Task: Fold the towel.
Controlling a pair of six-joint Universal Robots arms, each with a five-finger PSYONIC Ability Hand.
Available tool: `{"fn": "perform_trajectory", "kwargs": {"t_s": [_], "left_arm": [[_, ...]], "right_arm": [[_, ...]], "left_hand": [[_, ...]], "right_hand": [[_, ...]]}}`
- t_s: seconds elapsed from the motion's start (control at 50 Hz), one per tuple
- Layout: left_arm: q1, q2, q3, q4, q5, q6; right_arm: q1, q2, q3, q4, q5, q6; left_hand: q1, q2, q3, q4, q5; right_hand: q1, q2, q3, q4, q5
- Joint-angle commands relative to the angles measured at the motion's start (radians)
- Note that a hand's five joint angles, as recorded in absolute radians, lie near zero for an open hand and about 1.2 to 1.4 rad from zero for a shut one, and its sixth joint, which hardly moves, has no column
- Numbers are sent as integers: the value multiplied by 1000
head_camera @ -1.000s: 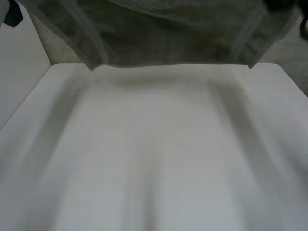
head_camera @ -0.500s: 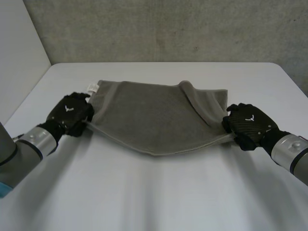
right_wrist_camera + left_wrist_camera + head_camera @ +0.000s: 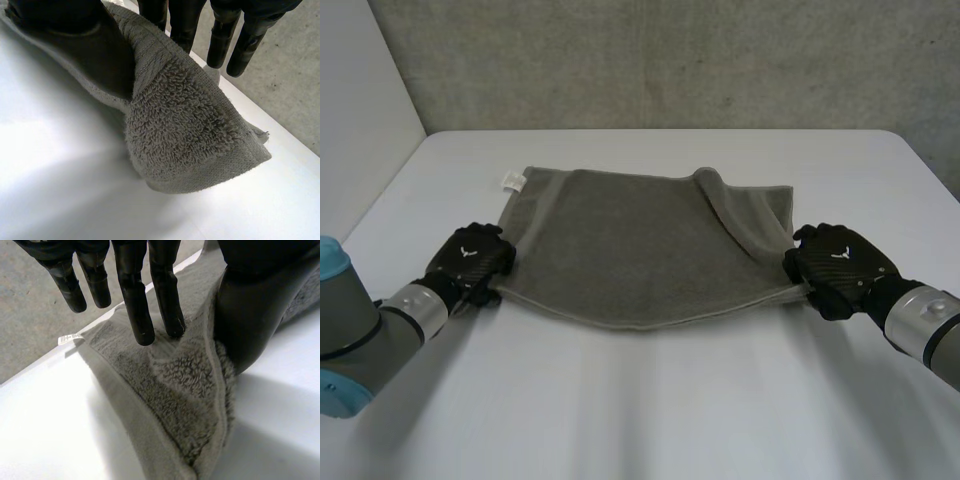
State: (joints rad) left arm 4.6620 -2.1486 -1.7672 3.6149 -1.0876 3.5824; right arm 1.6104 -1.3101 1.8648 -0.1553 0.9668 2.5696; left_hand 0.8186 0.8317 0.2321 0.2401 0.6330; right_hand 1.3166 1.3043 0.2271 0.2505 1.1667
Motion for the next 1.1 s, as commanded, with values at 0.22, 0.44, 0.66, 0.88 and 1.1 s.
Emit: {"fn": "perform_trajectory", "kwargs": {"t_s": [0.22,0.44,0.66,0.88,1.1], "left_arm": [[1,53,3,-16,-20,-2],[29,199,-64,-24,-18,-16],[30,200,-67,-35,-17,-16],[29,200,-67,-35,-15,-14],[38,332,-54,-139,-6,-17]], "right_arm": [[-9,-11,-12,48,12,1],[14,23,-22,71,93,-19],[13,63,-39,71,144,-20],[8,40,-38,74,142,-19],[2,-155,-75,135,133,-20]], "left_hand": [[578,565,-58,-66,589],[578,565,-58,-66,589],[578,565,-58,-66,589],[578,565,-58,-66,589],[578,565,-58,-66,589]], "right_hand": [[80,92,-53,-76,55],[-66,-54,-53,-76,-91],[-304,-292,-53,-76,-328],[51,64,-53,-76,27],[80,92,-53,-76,55]]}}
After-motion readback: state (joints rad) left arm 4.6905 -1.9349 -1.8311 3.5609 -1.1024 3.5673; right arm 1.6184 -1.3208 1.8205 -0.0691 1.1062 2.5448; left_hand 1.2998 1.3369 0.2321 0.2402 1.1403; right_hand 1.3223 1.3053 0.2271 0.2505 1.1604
